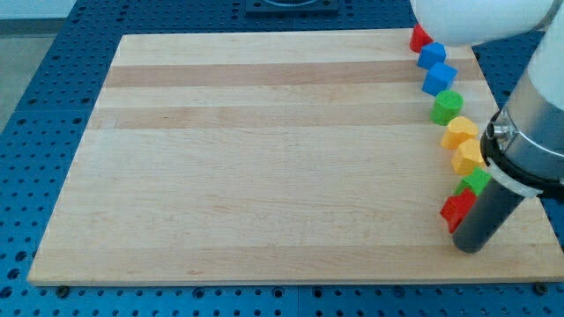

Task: Nudge the triangle

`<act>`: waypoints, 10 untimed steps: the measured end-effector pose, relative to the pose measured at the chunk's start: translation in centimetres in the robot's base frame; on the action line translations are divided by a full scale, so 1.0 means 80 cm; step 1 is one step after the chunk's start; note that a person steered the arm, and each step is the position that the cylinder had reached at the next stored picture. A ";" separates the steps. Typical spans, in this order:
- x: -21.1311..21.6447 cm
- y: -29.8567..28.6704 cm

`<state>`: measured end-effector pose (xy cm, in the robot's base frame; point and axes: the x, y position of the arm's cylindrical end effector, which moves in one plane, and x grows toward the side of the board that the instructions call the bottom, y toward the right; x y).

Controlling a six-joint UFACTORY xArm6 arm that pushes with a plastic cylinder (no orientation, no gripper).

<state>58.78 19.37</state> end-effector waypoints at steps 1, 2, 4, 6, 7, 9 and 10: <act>0.012 0.030; 0.009 0.068; -0.046 0.119; -0.127 0.131; -0.184 0.127; -0.303 0.098; -0.352 0.091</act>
<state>30.62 26.62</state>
